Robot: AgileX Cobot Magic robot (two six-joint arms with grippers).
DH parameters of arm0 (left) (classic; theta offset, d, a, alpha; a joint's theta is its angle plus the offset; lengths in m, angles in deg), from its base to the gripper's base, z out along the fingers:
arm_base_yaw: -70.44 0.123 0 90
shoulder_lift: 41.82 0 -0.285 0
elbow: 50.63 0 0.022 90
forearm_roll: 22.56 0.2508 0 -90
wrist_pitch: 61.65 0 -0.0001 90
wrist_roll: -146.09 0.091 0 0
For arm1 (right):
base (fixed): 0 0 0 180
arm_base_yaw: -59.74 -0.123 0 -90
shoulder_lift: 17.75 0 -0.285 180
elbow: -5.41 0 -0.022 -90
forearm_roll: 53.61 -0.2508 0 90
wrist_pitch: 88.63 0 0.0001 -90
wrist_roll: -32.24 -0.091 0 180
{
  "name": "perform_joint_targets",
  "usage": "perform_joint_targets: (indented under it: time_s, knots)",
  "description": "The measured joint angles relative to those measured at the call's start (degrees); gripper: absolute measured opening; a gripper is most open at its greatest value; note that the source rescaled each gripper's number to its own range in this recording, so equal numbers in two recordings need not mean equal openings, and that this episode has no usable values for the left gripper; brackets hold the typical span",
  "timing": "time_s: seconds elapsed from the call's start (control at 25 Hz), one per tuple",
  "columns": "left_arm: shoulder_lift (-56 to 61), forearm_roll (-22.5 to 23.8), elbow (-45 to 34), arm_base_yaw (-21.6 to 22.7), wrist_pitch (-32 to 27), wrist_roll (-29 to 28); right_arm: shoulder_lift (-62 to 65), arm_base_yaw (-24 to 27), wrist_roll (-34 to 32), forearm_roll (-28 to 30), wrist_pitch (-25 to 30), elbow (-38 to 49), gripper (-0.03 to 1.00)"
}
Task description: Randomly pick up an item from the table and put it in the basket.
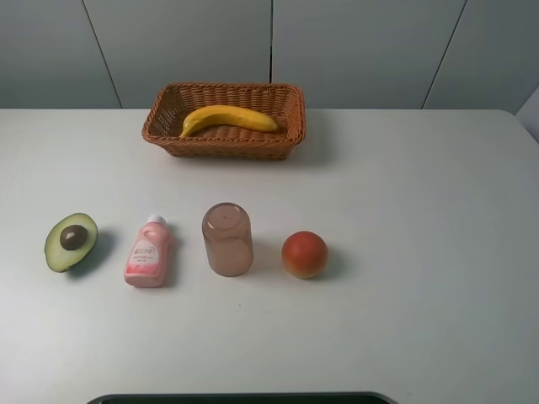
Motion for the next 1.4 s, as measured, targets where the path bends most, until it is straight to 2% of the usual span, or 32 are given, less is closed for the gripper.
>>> perform_joint_targets:
  time_s: [0.72,0.88,1.04,1.2,1.4]
  knots:
    - [0.0,0.0,0.0,0.0,0.0,0.0,1.48,0.0,1.26,-1.18,0.34,1.79,0.99]
    - [0.0,0.0,0.0,0.0,0.0,0.0,1.48,0.0,2.65,-1.3,5.22,2.03,0.99]
    - [0.0,0.0,0.0,0.0,0.0,0.0,1.48,0.24,3.96,-2.65,6.44,2.38,0.99]
    - [0.0,0.0,0.0,0.0,0.0,0.0,1.48,5.87,5.43,-2.73,6.36,2.38,0.99]
    - [0.0,0.0,0.0,0.0,0.0,0.0,1.48,16.55,7.35,-2.86,6.33,2.51,0.99]
